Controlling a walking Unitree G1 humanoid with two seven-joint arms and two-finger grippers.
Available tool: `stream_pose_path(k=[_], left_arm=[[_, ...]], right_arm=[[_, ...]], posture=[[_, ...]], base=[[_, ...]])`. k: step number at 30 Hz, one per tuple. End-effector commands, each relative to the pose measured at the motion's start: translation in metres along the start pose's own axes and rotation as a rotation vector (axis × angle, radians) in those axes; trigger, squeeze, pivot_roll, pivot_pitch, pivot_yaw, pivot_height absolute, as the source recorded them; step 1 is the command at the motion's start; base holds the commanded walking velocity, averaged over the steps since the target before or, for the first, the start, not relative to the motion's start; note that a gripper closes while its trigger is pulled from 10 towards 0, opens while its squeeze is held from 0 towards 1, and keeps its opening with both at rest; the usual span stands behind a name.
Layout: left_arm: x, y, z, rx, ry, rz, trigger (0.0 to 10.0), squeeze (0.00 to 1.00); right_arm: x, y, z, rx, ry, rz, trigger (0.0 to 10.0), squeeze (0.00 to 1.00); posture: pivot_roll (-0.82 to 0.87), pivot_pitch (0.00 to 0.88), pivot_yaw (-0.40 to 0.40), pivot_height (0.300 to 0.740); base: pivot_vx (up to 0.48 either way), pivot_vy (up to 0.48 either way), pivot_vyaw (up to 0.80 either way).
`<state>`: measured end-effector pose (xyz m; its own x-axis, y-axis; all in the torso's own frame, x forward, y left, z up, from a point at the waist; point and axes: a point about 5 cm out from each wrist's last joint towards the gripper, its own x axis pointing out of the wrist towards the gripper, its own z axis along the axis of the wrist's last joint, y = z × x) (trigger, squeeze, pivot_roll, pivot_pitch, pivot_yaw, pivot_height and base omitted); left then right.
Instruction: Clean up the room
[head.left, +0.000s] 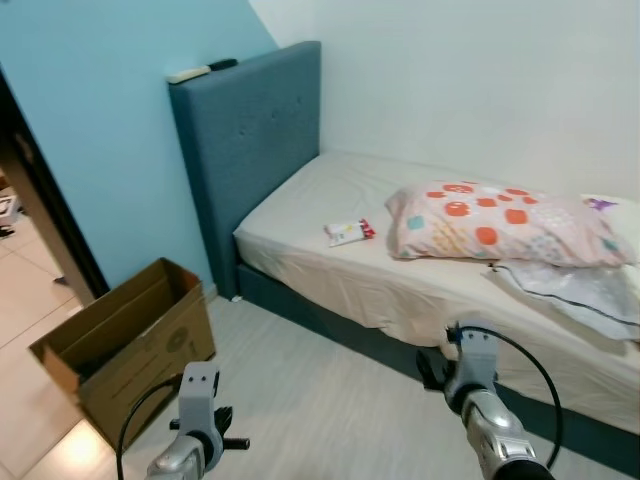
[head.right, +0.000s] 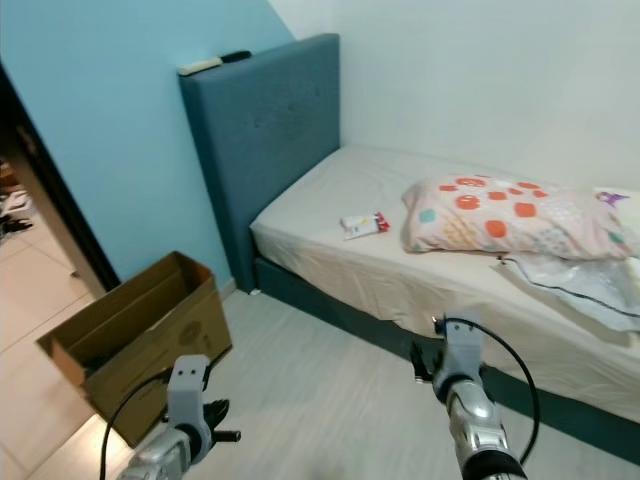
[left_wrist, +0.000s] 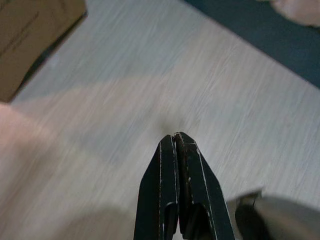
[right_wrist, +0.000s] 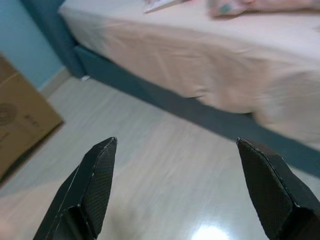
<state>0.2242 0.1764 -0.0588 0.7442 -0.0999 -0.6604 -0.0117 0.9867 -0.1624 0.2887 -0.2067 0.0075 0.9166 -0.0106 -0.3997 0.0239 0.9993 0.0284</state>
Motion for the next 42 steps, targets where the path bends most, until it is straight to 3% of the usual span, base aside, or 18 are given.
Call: stream_pose_path(k=[1, 16, 31, 42], left_arm=[[0.002, -0.005, 0.003, -0.003, -0.011, -0.012, 10.0, 0.00], [0.004, -0.010, 0.007, 0.008, -0.022, -0.037, 10.0, 0.00], [0.006, -0.015, 0.014, 0.018, -0.047, -0.057, 10.0, 0.00], [0.008, -0.021, 0.021, 0.057, -0.065, -0.093, 10.0, 0.00]], right_arm=[[0.001, -0.007, 0.007, -0.005, -0.025, -0.021, 10.0, 0.00], [0.003, -0.011, 0.011, 0.031, -0.030, -0.049, 10.0, 0.00], [0.006, -0.005, 0.021, 0.076, -0.079, -0.028, 10.0, 0.00], [0.008, -0.005, 0.022, 0.106, -0.073, -0.026, 10.0, 0.00]], posture=[[-0.14, 0.000, 0.011, 0.740], [-0.14, 0.000, 0.011, 0.740], [-0.14, 0.000, 0.012, 0.740], [-0.14, 0.000, 0.016, 0.740]], base=[[0.386, 0.000, 0.00], [0.389, 0.000, -0.64], [0.388, 0.000, 0.00], [0.391, 0.000, -0.80]])
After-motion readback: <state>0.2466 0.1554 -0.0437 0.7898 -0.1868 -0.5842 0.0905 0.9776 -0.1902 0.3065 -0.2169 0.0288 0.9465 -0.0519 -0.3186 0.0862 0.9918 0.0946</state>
